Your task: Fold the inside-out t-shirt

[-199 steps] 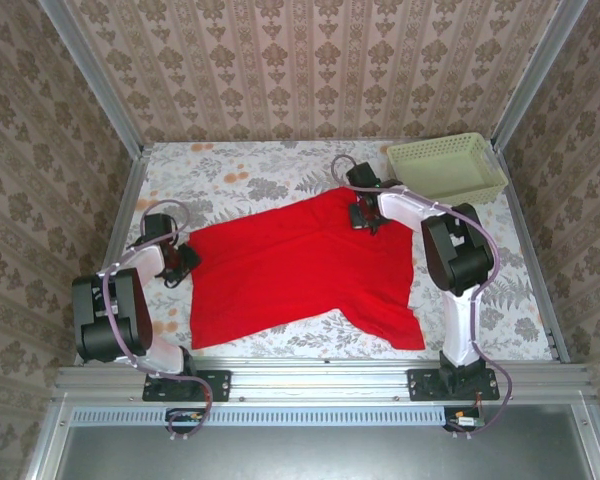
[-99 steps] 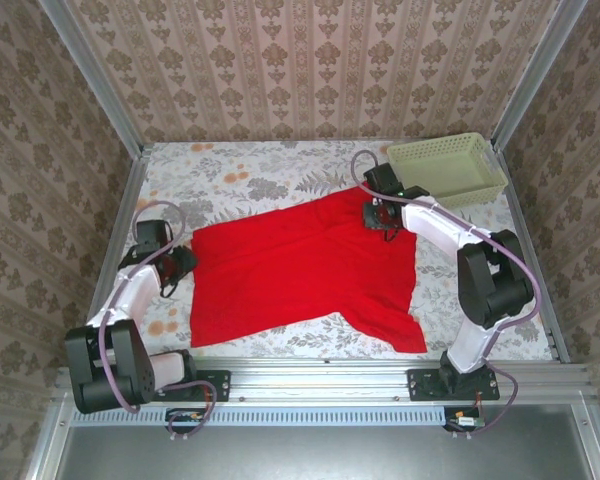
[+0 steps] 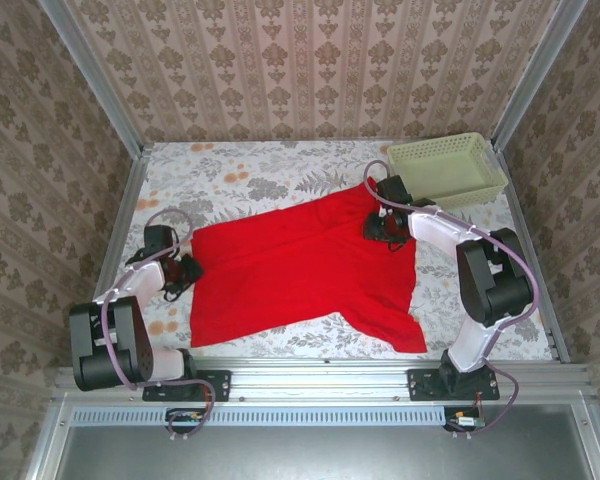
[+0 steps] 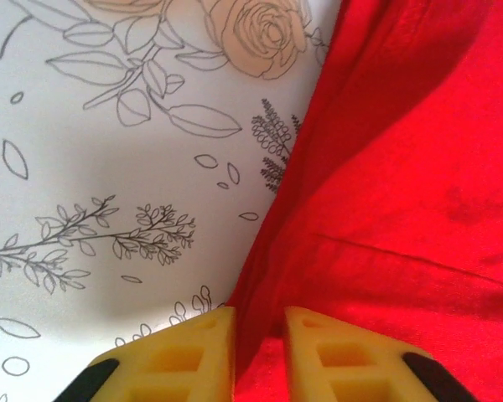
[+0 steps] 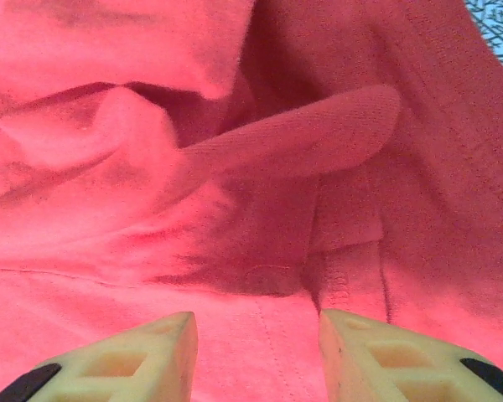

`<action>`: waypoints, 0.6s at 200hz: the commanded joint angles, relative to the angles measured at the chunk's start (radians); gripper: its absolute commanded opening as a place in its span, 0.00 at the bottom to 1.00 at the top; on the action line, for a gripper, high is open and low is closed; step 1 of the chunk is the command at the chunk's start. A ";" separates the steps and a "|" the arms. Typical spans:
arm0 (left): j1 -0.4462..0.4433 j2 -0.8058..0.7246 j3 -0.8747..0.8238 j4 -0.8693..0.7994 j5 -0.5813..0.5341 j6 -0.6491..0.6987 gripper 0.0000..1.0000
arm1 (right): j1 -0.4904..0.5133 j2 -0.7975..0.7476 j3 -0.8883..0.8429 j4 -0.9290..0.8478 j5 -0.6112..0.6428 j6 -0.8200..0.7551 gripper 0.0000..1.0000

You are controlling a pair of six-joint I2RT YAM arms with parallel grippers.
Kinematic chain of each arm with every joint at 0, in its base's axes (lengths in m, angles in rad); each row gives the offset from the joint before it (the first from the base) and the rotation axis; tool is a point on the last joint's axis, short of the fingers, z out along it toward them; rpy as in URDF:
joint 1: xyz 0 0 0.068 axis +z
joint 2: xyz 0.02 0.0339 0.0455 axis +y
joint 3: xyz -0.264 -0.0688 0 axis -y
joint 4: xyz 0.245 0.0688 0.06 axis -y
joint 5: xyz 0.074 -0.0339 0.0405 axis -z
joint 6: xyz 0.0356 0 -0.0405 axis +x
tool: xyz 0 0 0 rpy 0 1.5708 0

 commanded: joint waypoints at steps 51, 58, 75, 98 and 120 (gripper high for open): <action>-0.007 0.013 0.013 0.011 0.008 0.023 0.10 | 0.002 0.106 0.062 0.005 0.007 0.010 0.42; -0.007 0.016 0.015 0.012 0.009 0.023 0.10 | 0.003 0.110 0.065 0.004 0.006 0.006 0.42; -0.007 0.017 0.016 0.015 0.015 0.023 0.06 | 0.003 0.108 0.068 0.005 0.004 -0.004 0.34; -0.009 0.004 0.014 0.015 0.019 0.025 0.02 | 0.011 0.082 0.065 -0.002 0.026 -0.025 0.18; -0.009 -0.028 0.012 0.009 0.011 0.025 0.00 | 0.015 0.047 0.067 -0.028 0.073 -0.047 0.07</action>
